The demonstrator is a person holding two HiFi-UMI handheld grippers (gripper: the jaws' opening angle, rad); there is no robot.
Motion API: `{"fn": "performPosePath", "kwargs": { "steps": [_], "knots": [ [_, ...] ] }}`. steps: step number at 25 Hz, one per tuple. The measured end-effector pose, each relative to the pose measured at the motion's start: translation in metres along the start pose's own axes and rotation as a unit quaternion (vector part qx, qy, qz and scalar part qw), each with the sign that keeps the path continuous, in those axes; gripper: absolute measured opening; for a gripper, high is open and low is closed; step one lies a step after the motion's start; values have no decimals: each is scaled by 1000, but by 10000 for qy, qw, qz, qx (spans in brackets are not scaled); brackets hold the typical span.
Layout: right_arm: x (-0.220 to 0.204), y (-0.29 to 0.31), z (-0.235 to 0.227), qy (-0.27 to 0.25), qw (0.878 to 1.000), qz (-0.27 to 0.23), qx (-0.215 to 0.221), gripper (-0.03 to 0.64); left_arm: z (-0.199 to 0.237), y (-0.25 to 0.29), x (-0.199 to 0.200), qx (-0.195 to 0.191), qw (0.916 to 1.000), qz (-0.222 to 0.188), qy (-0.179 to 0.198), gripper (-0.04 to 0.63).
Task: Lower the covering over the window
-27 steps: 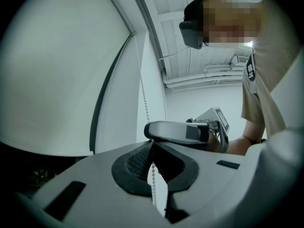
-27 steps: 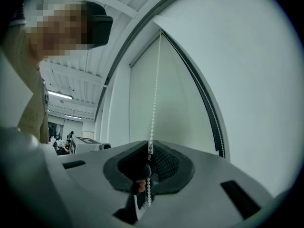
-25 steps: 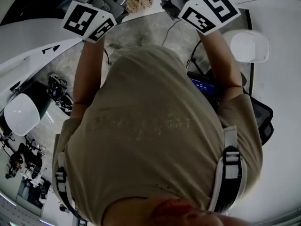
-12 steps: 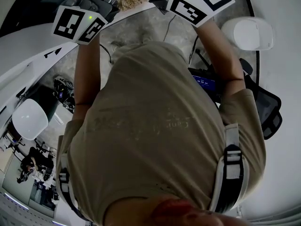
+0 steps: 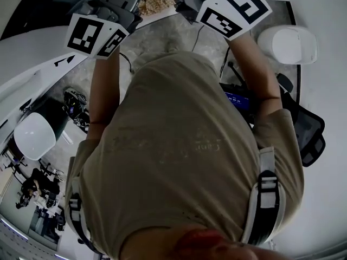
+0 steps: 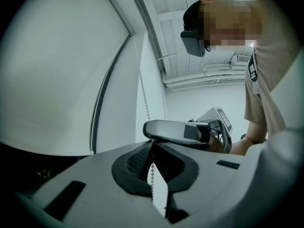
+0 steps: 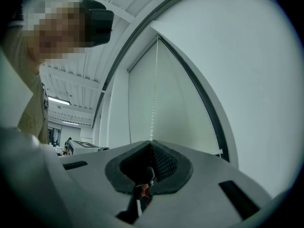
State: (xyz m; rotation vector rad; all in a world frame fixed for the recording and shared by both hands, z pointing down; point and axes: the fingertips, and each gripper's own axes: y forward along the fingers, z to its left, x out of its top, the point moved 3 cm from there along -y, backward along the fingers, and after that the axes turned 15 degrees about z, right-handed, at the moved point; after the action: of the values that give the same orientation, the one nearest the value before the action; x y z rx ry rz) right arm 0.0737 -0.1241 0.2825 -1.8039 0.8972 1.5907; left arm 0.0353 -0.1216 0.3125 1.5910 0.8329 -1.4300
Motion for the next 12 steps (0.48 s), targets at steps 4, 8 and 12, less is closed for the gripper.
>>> {"fn": "performPosePath", "kwargs": {
  "steps": [4,8,12],
  "knots": [
    [-6,35,14,27,10000,50,79,3,25,-27,-7,-89,9999,41,28,18],
    [-3,42,21,11,9998,150,115,3,29,-36,-5,-175,9998,-32,-21,18],
    [-7,70,26,-58,9997,231,4,3,52,-52,-11,-334,9993,-57,-155,18]
  ]
}}
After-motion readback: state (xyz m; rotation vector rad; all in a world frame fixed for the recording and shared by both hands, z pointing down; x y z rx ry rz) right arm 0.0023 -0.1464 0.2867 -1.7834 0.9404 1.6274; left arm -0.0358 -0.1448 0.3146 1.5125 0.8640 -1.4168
